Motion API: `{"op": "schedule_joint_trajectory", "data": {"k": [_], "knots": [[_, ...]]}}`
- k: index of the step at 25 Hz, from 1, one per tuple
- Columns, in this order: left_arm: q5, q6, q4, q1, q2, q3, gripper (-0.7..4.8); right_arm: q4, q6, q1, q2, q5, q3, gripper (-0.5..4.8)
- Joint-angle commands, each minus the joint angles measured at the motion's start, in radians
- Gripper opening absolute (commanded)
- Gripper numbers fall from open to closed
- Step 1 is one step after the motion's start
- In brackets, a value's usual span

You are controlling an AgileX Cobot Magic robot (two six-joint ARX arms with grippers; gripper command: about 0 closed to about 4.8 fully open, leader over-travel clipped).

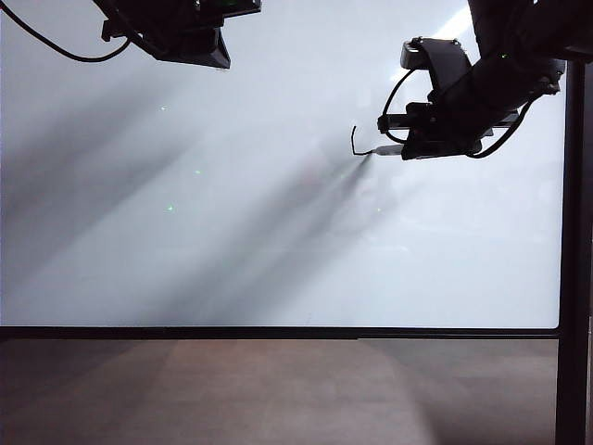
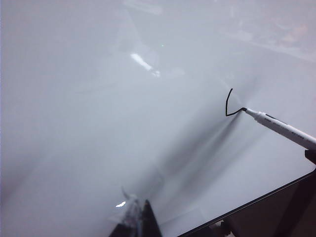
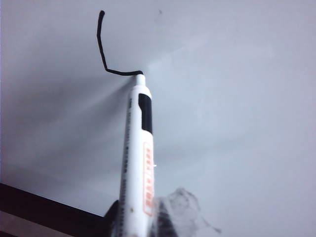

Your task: Reach to the right to find the marker pen, pick it up, and write the number 4 on the whiteboard.

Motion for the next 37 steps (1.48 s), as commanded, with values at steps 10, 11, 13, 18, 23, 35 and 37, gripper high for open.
{"op": "schedule_joint_trajectory", "data": {"k": [10,11,13,18,23,35,37], "knots": [[0.004,-0.006,0.006,0.000,-0.003,0.005,-0.05,-0.007,0.006,-0.029,-0.020,0.050,0.009,-0.07],[0.004,-0.006,0.006,0.000,-0.003,0.005,-0.05,-0.008,0.006,-0.033,-0.020,0.049,0.009,-0.07],[0.005,-0.006,0.006,0.000,-0.003,0.005,-0.05,-0.008,0.006,-0.035,-0.020,0.048,0.010,-0.07],[0.004,-0.006,0.006,0.000,-0.003,0.005,-0.05,-0.043,0.019,-0.034,-0.087,-0.060,0.009,-0.07],[0.005,-0.006,0.006,0.000,-0.003,0.005,-0.05,-0.133,0.034,-0.032,-0.229,-0.082,0.005,-0.07],[0.005,-0.043,-0.002,-0.001,-0.003,0.005,-0.05,-0.132,0.027,0.019,-0.167,-0.044,0.005,-0.07],[0.004,-0.043,-0.017,-0.001,-0.003,0.005,-0.05,-0.115,0.027,0.018,-0.167,-0.045,0.005,-0.07]]}}
